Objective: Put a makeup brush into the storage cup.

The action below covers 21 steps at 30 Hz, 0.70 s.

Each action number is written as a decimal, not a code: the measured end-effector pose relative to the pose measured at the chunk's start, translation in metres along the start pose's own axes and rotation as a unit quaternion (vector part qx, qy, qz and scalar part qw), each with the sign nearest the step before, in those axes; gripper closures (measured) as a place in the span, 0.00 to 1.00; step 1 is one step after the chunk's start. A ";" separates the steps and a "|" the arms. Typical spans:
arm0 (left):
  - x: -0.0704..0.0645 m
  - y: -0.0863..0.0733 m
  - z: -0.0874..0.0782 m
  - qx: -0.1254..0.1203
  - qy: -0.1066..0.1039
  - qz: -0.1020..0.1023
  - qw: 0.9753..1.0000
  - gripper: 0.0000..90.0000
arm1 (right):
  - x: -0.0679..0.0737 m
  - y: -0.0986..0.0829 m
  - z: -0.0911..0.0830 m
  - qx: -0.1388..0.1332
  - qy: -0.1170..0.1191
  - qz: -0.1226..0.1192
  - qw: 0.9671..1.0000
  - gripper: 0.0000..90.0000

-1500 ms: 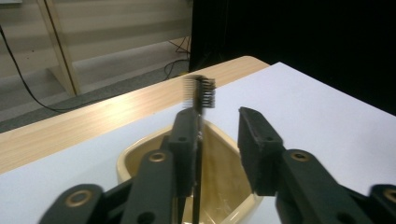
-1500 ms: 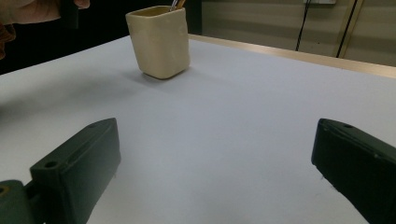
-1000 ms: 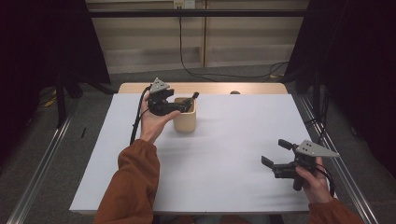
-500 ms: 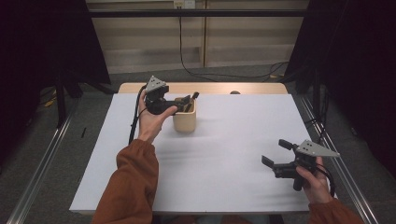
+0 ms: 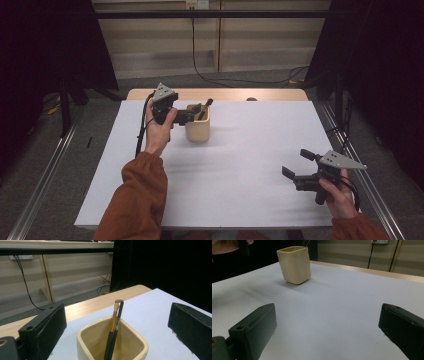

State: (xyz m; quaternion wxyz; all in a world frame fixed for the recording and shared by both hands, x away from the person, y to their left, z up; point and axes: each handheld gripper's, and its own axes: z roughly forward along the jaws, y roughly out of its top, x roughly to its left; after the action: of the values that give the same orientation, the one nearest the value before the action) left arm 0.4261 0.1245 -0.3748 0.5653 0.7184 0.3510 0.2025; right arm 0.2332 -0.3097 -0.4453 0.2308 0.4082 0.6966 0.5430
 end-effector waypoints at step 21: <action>-0.011 -0.017 -0.044 -0.007 0.003 0.008 1.000 0.02 | 0.003 0.000 0.000 0.001 -0.004 -0.004 1.000 0.01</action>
State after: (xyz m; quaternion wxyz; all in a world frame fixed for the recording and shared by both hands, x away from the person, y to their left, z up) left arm 0.3838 0.1474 -0.3774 0.5681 0.7163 0.3457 0.2113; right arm 0.2321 -0.3075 -0.4447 0.2352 0.4076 0.6982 0.5395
